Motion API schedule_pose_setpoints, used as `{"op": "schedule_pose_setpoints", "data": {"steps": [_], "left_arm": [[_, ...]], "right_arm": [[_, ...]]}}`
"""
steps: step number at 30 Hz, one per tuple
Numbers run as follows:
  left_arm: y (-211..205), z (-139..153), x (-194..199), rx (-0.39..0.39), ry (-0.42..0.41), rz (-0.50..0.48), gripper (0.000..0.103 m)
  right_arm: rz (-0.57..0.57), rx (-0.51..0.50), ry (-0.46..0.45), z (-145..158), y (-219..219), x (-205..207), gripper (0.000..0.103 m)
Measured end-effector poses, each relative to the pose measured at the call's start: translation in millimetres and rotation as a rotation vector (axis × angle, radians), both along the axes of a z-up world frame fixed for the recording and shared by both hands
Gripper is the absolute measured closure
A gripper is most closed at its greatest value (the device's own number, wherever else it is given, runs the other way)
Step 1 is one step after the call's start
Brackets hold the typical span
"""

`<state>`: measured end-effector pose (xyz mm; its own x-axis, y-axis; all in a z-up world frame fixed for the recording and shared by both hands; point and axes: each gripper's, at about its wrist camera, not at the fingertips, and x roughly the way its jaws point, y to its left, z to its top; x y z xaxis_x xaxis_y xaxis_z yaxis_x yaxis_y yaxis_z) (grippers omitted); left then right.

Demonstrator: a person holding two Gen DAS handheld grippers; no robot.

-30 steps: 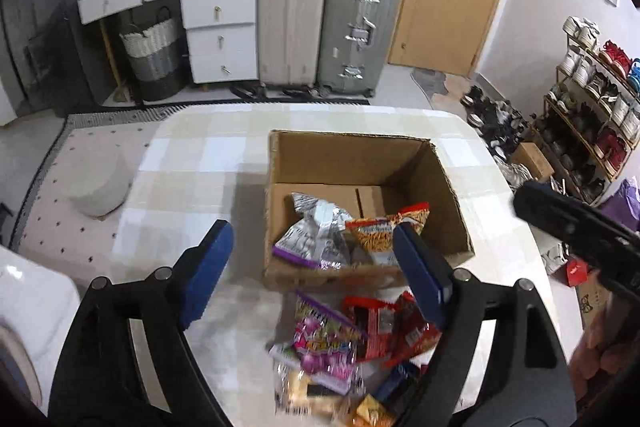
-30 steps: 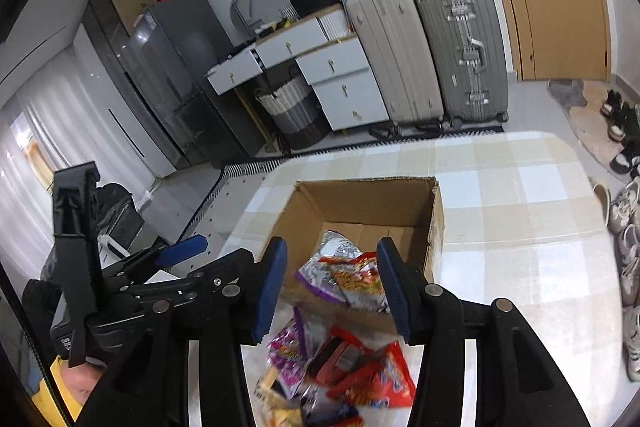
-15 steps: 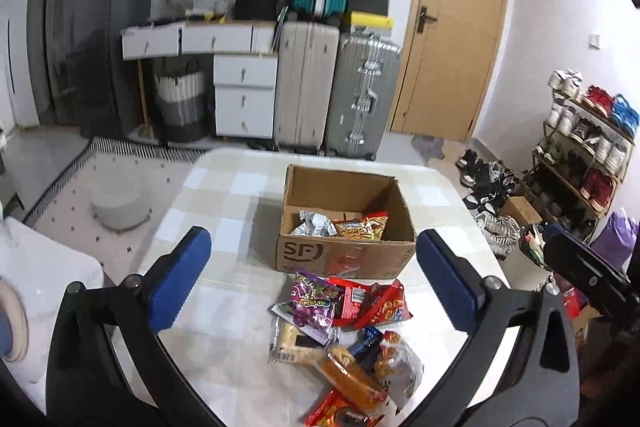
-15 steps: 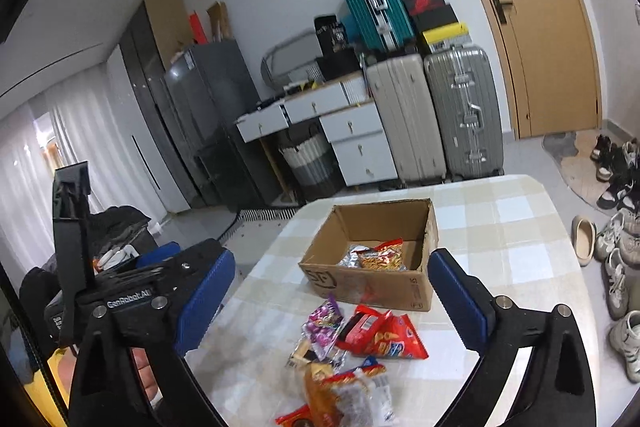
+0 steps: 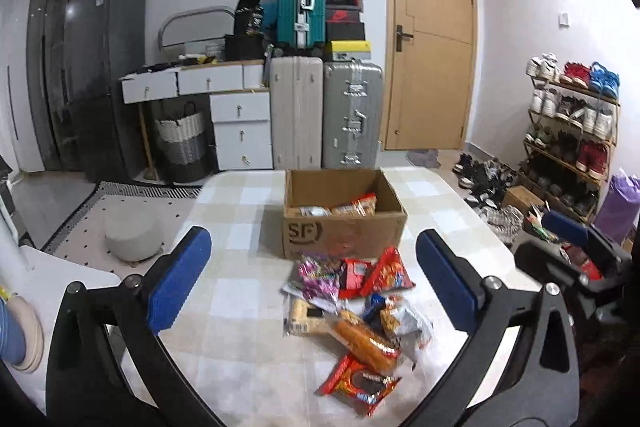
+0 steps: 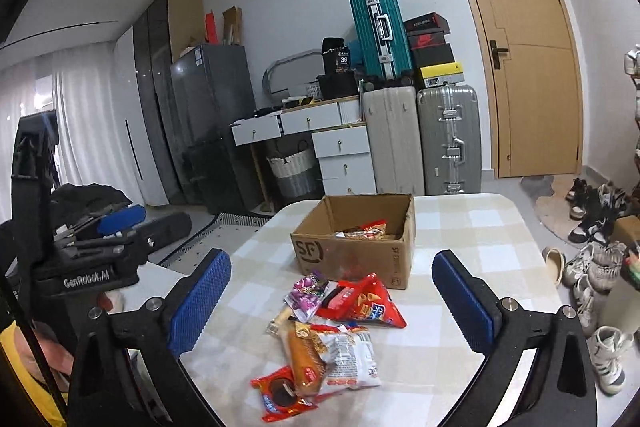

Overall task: Organize snacks
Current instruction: 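Move both open tools back over the snack pile, then grasp another noodle bag with the right tool while the left tool grasps the orange bread roll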

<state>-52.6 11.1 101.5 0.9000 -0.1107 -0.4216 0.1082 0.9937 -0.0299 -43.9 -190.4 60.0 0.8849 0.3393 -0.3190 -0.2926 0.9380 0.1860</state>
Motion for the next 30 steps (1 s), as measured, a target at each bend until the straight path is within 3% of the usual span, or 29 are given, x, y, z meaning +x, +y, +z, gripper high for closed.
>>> {"op": "schedule_pose_setpoints", "data": {"steps": [8,10,11,13,15,20,30], "left_arm": [[6,-82,10,-0.033,0.103,-0.036,0.001],[7,-106,13,-0.027,0.133,-0.032,0.001],[9,-115,16,-0.047,0.202,-0.018,0.001],[10,-121,22,-0.085,0.227,-0.048,0.001],[7,-124,26,-0.043,0.234,-0.033,0.001],[6,-132,40,-0.034,0.299,-0.024,0.001],[17,-158,59,-0.145,0.455,-0.027,0.001]], "right_arm": [[-0.040,-0.016,-0.039,-39,-10,-3,0.000],[-0.030,-0.050,0.049,-49,-10,10,0.001],[-0.012,-0.047,0.069,-52,-10,14,0.001],[-0.004,-0.047,0.083,-58,-11,17,0.001],[-0.005,-0.067,0.107,-62,-8,22,0.001],[0.008,-0.067,0.186,-71,-4,37,0.001],[0.018,-0.009,0.270,-87,-9,56,0.001]]}}
